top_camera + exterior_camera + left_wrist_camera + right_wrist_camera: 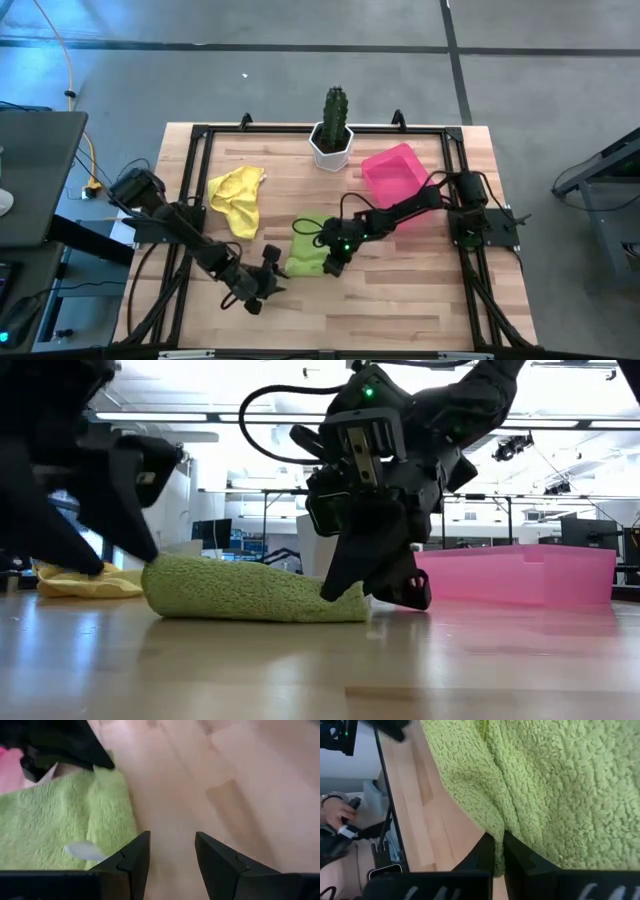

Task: Roll microfiber towels into tight, uniform cylinder then place into a basket
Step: Roll the green towel

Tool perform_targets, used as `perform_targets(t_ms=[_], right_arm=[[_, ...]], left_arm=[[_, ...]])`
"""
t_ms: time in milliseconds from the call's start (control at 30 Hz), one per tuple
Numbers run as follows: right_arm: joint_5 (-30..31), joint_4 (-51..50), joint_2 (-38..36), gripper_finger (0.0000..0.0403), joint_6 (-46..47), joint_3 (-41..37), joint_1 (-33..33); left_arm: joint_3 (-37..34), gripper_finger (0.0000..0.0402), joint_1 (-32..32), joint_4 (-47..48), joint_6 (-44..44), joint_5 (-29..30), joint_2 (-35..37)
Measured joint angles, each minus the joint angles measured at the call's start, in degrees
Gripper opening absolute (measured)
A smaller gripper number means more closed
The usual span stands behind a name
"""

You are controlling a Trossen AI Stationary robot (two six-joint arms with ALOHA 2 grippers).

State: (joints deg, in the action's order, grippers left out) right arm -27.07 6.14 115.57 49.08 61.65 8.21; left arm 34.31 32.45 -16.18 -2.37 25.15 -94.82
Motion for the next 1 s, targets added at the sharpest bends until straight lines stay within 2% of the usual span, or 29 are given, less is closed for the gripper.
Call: perform_targets(t_ms=[233,467,633,833,1000], right_arm=[[0.0,0.1,0.0,0.0003,-0.1,0.0,0.4],[0.0,0.1,0.0,0.0003,-0.2,0.0,0.4],[0.0,0.1,0.0,0.0003,-0.2,0.0,0.5],[0.0,0.1,0.0,0.0005,-0.2,0.0,0.5],[0.1,0.2,-0.1,0.0008,-0.2,0.1,0.5]], left_arm=[[0.0,0.0147,-0.2,-3.3,5.6,14.9,-3.9],[0.1,0.0147,-1.0,-3.4,6.6,14.1,-4.1],[3.9,0.0147,0.9,-2.0,5.6,14.1,-4.1],[11.0,0.0173,1.4,11.3,3.5,14.1,-4.1],[11.6,0.0213,-2.7,20.2,-2.7,12.5,-4.9]])
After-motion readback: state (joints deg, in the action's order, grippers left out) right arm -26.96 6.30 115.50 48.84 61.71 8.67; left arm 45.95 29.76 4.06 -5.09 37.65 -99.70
